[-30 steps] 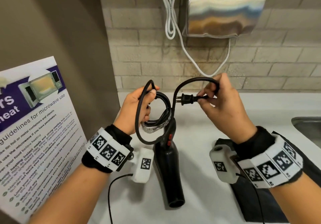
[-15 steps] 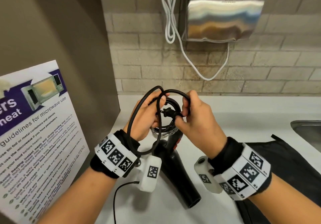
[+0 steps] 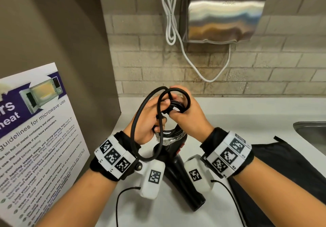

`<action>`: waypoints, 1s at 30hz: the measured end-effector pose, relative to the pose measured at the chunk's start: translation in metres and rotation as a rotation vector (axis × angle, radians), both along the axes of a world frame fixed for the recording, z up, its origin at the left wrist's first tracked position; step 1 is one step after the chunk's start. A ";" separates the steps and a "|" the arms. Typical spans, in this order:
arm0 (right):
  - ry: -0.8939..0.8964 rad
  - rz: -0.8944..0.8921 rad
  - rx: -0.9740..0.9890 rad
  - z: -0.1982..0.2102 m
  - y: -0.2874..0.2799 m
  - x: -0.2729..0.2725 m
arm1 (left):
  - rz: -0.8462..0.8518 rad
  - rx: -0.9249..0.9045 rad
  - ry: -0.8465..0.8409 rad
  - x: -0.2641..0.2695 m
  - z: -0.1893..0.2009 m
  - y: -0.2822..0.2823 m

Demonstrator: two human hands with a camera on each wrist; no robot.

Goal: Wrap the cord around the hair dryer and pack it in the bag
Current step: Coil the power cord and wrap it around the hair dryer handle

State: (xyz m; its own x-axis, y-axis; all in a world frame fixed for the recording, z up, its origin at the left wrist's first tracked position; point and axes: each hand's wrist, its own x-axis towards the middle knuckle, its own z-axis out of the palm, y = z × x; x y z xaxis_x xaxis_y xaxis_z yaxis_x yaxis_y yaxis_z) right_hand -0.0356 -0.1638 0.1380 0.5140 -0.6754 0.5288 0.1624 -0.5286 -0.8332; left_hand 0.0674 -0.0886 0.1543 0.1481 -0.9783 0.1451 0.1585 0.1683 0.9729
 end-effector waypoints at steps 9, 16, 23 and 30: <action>0.402 -0.003 -0.378 0.009 -0.012 -0.014 | 0.030 0.016 0.107 0.006 0.000 0.002; 0.539 0.034 -0.887 0.007 -0.043 -0.038 | 0.074 0.009 0.165 0.016 0.003 0.002; 0.741 -0.467 -1.108 -0.030 -0.080 -0.051 | 0.123 0.022 0.133 0.017 -0.001 0.001; 1.453 -0.714 -0.048 -0.068 -0.118 -0.096 | 0.153 0.056 0.160 0.035 0.014 0.014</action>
State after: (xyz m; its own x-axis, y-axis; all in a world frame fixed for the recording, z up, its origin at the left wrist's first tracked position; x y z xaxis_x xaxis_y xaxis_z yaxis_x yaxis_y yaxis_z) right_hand -0.1314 -0.2816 0.0704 0.1783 -0.9814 -0.0714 -0.9837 -0.1760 -0.0374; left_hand 0.1027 -0.0750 0.1679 0.3118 -0.9487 0.0536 0.2881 0.1481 0.9461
